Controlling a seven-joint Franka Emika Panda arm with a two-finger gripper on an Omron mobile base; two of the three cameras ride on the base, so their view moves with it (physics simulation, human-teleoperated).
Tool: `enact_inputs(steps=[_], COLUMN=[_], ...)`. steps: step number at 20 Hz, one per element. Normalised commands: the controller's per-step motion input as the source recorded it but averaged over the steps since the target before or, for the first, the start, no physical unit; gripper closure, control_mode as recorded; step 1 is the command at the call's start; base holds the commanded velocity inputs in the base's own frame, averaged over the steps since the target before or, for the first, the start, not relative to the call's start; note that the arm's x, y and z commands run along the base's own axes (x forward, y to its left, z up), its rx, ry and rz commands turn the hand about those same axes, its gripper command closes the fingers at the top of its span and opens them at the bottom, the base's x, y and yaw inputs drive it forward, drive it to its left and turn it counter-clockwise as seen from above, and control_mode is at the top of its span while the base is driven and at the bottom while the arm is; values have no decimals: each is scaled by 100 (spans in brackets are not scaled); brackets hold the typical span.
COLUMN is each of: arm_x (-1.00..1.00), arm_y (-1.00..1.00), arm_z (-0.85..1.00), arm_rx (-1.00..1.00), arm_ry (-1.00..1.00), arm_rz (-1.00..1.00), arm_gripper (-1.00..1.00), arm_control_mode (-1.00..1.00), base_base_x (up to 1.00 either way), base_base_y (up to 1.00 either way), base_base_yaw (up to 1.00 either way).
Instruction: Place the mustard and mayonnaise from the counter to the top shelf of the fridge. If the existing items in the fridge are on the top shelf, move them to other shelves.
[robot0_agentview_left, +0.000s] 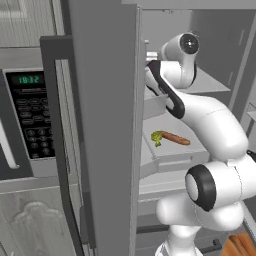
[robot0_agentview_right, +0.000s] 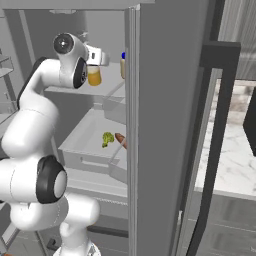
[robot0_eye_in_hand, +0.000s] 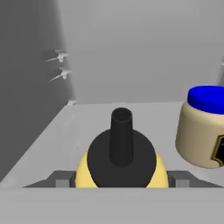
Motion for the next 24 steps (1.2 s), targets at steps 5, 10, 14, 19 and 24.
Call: enact_inputs(steps=[5, 10, 14, 19, 24], arm_x=[18, 21, 14, 5, 0], arm_y=[0, 5, 0, 0, 0], arm_z=[-29, -16, 0, 0, 0], arm_rx=[-6, -7, -1, 0, 0], arm_ry=[6, 0, 0, 0, 0], arm_rz=[0, 0, 0, 0, 0], arm_gripper=[100, -100, -100, -100, -100], arm_control_mode=[-100, -100, -100, -100, -100], base_base_x=[0, 0, 0, 0, 0], base_base_y=[0, 0, 0, 0, 0], base_base_yaw=[0, 0, 0, 0, 0])
